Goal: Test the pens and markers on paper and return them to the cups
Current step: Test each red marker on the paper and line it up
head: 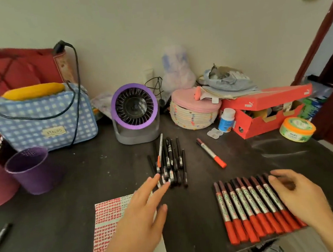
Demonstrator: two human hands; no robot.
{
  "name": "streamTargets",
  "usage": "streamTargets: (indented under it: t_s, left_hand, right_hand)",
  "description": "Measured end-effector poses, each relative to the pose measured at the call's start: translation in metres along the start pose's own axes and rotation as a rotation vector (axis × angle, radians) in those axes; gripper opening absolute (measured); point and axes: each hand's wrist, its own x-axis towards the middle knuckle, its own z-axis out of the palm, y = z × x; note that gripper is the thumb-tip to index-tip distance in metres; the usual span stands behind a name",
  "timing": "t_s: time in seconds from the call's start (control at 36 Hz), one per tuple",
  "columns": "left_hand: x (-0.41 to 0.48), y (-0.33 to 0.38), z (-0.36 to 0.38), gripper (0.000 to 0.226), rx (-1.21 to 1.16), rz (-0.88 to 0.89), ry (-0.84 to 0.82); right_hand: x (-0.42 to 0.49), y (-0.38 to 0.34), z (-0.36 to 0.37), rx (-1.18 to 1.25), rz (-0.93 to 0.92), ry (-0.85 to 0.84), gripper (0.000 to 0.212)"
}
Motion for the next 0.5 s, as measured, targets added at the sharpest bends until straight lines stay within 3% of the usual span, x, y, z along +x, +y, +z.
streamTargets:
  t_s: [0.19, 0.31, 0.39, 0.5]
  left_hand:
    - [-0.029, -0.077, -0.056, 0.050, 0.123, -0.270, 0.081]
    - [-0.051, -0.105, -0.058, 0.048, 0.170, -0.335, 0.050]
    - [-0.066, -0.116, -0.054, 0.061, 0.186, -0.357, 0.024]
    - [-0.072, -0.120, -0.051, 0.067, 0.210, -0.328, 0.062]
  right_hand:
    - [0.019, -0.077, 0.047, 0.079, -0.198, -0.053, 0.014]
    - [0.039, -0.112, 0.077, -0.087, -0.259, -0.135, 0.028]
    - [0.052, -0.126, 0.094, -0.275, -0.306, -0.155, 0.038]
    - [0.066, -0.130, 0.109, -0.453, -0.252, -0.222, 0.034]
